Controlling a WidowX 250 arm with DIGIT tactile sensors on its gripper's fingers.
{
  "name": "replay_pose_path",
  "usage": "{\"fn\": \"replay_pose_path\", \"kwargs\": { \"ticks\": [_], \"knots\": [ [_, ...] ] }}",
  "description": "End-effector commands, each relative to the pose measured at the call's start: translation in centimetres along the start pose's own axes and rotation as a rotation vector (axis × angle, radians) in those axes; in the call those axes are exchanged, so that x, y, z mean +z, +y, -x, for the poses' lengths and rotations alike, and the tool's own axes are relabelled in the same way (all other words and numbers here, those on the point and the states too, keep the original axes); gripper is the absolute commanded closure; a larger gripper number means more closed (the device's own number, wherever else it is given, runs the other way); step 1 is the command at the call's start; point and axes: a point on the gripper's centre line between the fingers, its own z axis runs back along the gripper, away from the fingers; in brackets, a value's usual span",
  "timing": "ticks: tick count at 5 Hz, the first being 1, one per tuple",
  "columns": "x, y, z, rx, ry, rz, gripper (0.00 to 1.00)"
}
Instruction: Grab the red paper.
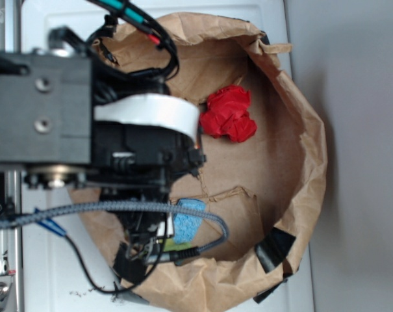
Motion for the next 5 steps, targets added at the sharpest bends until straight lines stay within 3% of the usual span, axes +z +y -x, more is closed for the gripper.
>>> {"fn": "replay_pose_path", "kwargs": {
  "ticks": [1,2,3,4,5],
  "knots": [
    [1.4,0.5,-1.2,0.024,-0.057,0.002,0.00],
    [1.4,0.5,-1.2,0.024,-0.057,0.002,0.00],
    [0.2,2.0,-1.8,0.078,-0.041,0.012,0.00],
    [-0.5,3.8,-2.1,0.126,-0.085,0.008,0.00],
    [-2.9,5.5,-3.6,0.152,-0.069,-0.022,0.00]
  ]
}}
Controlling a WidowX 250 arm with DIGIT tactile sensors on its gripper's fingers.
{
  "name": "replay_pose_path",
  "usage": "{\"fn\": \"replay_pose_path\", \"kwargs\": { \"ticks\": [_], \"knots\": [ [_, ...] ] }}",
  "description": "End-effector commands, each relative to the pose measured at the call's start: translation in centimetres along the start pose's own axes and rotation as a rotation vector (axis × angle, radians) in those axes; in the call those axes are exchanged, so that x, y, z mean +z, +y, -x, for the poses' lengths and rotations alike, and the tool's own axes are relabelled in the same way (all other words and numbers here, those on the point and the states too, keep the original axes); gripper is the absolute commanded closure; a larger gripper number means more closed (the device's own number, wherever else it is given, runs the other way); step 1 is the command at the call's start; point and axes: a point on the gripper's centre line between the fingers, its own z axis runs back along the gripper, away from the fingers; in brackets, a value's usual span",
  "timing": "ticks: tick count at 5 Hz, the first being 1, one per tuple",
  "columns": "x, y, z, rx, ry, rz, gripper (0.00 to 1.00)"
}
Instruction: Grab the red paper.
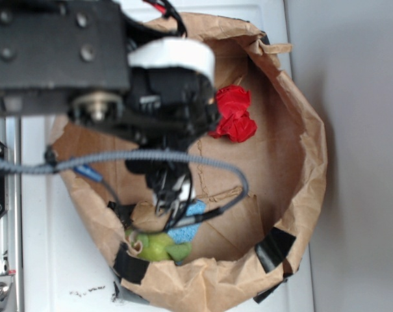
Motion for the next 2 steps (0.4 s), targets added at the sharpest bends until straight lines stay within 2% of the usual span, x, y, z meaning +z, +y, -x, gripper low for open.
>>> {"fn": "replay_pose_path", "kwargs": {
  "ticks": [1,2],
  "knots": [
    [-3.5,1.9,-3.3,0.055,-0.054,-0.074,0.00],
    [-5.9,1.0,-4.4,0.087,-0.091,-0.127,0.00]
  ]
}}
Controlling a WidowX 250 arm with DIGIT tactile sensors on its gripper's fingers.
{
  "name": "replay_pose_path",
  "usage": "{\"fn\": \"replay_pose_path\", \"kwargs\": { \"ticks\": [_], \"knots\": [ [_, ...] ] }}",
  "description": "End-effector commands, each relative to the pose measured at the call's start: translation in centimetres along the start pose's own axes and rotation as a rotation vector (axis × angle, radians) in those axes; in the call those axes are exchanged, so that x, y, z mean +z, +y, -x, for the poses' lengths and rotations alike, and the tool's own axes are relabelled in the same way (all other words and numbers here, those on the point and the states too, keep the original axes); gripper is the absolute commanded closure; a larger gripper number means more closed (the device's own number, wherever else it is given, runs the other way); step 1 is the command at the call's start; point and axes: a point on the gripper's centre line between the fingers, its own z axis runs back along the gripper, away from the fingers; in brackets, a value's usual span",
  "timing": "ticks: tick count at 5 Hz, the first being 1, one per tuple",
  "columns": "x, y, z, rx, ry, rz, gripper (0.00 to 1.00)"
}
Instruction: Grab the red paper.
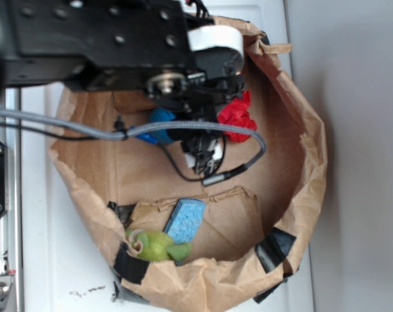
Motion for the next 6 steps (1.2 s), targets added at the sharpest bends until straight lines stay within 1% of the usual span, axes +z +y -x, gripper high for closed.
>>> {"fn": "replay_pose_path", "kwargs": {
  "ticks": [1,2,3,4,5,6],
  "knots": [
    [-1.8,-1.0,-3.5,0.027,-0.136,-0.077,0.00],
    [-2.0,-0.4,-4.4,0.041,-0.134,-0.073,0.00],
    [-1.8,-1.4,-4.1,0.033,-0.108,0.008,0.00],
    [-3.6,-2.8,-4.2,0.043,-0.151,-0.046,0.00],
    [-4.7,-3.4,-4.7,0.080,-0.173,-0.092,1.00],
    [-4.1,-3.2,-5.0,0.077,-0.179,-0.063,1.00]
  ]
}}
